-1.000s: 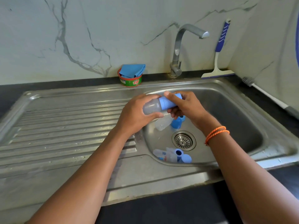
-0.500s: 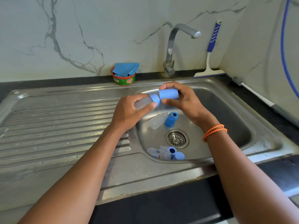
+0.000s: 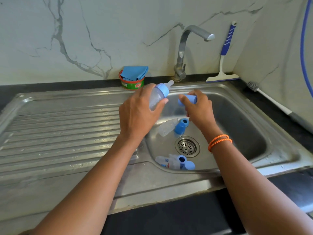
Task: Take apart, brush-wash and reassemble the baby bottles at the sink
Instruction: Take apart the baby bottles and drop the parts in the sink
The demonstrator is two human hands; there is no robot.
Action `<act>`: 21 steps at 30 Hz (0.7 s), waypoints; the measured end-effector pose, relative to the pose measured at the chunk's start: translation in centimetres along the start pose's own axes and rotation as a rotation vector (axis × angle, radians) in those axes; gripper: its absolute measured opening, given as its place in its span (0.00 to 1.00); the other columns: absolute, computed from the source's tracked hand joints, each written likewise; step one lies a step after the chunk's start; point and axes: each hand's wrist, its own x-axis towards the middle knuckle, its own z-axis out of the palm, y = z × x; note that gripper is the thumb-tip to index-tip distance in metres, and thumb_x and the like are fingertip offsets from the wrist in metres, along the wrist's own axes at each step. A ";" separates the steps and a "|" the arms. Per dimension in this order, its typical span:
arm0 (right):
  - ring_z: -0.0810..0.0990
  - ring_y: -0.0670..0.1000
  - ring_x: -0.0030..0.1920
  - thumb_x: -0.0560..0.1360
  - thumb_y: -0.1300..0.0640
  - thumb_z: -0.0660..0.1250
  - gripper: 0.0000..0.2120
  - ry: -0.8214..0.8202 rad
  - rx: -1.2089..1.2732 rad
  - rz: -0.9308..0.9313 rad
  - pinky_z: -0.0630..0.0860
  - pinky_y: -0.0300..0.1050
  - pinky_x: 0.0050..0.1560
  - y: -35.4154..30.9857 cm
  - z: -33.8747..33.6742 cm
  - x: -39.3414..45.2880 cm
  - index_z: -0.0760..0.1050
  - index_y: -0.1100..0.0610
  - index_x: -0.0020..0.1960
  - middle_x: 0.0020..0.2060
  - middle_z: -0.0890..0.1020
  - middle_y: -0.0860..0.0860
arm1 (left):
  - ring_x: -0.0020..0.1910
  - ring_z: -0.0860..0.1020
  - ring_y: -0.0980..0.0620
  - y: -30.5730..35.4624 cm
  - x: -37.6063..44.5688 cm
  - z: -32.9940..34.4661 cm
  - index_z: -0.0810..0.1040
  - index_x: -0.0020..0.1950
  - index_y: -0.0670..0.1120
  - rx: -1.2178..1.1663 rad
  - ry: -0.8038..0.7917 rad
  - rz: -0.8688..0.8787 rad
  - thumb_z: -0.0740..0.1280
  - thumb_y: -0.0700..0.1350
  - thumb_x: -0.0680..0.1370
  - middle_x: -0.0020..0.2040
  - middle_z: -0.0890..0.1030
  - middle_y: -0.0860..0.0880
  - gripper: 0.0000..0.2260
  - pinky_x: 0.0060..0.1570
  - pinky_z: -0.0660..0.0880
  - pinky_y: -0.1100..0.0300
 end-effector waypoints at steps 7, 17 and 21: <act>0.82 0.67 0.54 0.83 0.54 0.64 0.14 -0.295 -0.548 0.059 0.83 0.60 0.52 2.5 -4.2 4.4 0.73 0.61 0.64 0.57 0.78 0.63 | 0.52 0.79 0.48 2.2 1.6 3.8 0.74 0.68 0.55 -0.272 -0.429 -0.189 0.67 0.64 0.79 0.56 0.82 0.52 0.21 0.47 0.74 0.53; 0.84 0.60 0.61 0.68 0.61 0.78 0.23 -0.669 -1.113 0.245 0.80 0.49 0.54 12.3 -6.0 3.8 0.81 0.57 0.63 0.62 0.83 0.59 | 0.48 0.80 0.50 4.8 0.2 10.3 0.75 0.62 0.58 -0.280 -0.784 -0.122 0.68 0.61 0.77 0.52 0.81 0.54 0.16 0.50 0.80 0.49; 0.84 0.60 0.62 0.67 0.58 0.80 0.29 -0.702 -1.097 0.278 0.82 0.51 0.60 12.8 -6.3 4.8 0.79 0.55 0.68 0.65 0.82 0.57 | 0.50 0.79 0.50 4.0 0.0 10.3 0.75 0.62 0.59 -0.292 -0.789 -0.097 0.69 0.61 0.77 0.54 0.81 0.55 0.16 0.51 0.79 0.49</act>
